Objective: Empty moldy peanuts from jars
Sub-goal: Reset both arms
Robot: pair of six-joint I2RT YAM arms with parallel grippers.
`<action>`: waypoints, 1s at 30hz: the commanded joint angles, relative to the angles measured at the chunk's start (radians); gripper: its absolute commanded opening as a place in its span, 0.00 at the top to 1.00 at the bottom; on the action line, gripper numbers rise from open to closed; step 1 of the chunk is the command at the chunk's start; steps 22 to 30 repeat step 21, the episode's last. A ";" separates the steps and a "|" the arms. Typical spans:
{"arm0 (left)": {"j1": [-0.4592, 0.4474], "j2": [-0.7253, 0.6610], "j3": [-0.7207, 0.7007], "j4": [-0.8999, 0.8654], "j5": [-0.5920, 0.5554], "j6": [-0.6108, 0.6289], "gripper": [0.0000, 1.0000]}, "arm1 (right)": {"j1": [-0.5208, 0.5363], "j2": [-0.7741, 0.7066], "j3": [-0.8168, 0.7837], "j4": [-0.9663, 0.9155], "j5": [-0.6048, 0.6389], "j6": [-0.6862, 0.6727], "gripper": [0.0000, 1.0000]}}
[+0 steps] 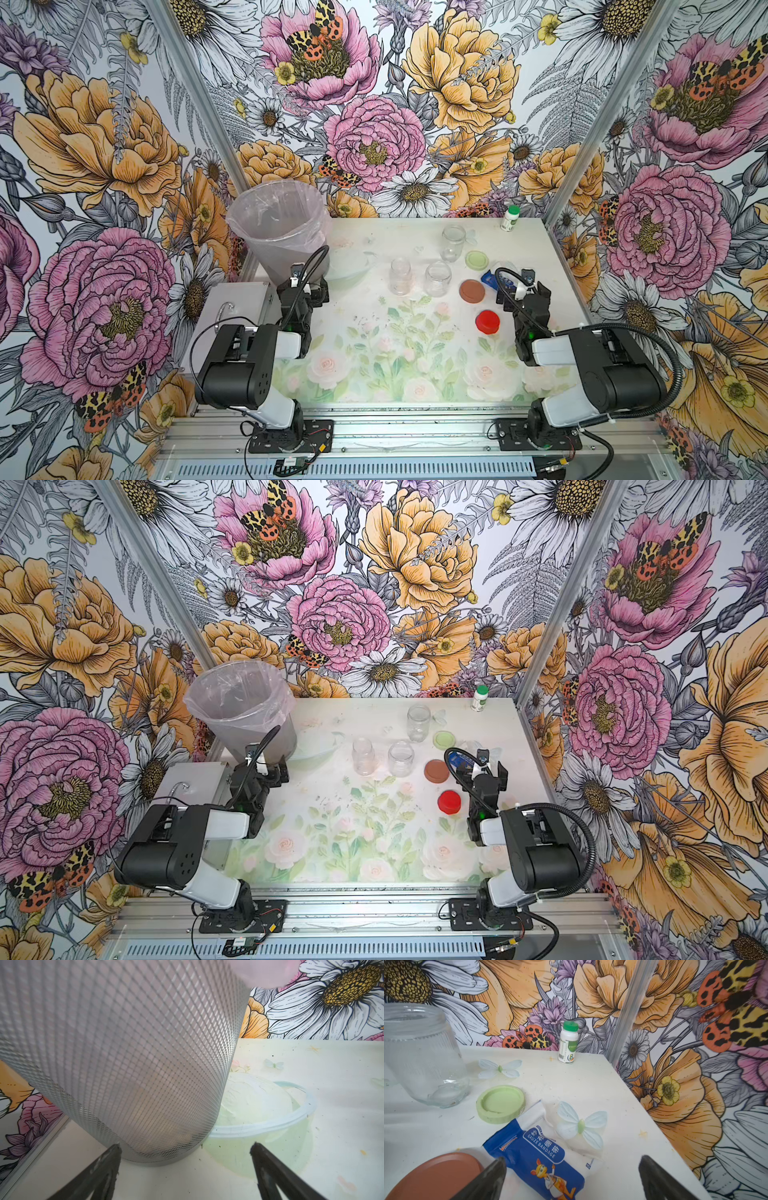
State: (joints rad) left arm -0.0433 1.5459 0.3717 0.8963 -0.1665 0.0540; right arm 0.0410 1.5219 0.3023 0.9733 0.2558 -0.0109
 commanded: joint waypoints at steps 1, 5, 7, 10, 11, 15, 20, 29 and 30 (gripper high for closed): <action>0.010 -0.004 -0.005 0.051 0.023 -0.013 0.01 | -0.009 0.001 0.044 -0.043 -0.089 0.051 0.00; 0.010 -0.003 -0.005 0.052 0.022 -0.013 0.01 | -0.007 0.010 0.044 -0.024 -0.079 0.048 0.00; 0.010 -0.003 -0.005 0.053 0.022 -0.013 0.01 | -0.015 0.007 0.072 -0.085 -0.081 0.061 0.00; 0.009 -0.003 -0.005 0.053 0.022 -0.013 0.01 | -0.024 0.008 0.075 -0.088 -0.100 0.064 0.00; 0.010 -0.003 -0.005 0.052 0.022 -0.014 0.01 | -0.023 0.008 0.074 -0.085 -0.098 0.063 0.00; 0.011 -0.003 -0.004 0.049 0.024 -0.014 0.01 | -0.028 0.010 0.086 -0.104 -0.110 0.067 0.00; 0.011 -0.003 -0.004 0.049 0.025 -0.014 0.01 | -0.035 0.012 0.089 -0.111 -0.125 0.069 0.00; 0.012 -0.003 -0.003 0.050 0.026 -0.015 0.01 | -0.035 0.009 0.087 -0.110 -0.125 0.071 0.00; 0.012 -0.003 -0.003 0.050 0.026 -0.015 0.01 | -0.035 0.009 0.087 -0.110 -0.125 0.071 0.00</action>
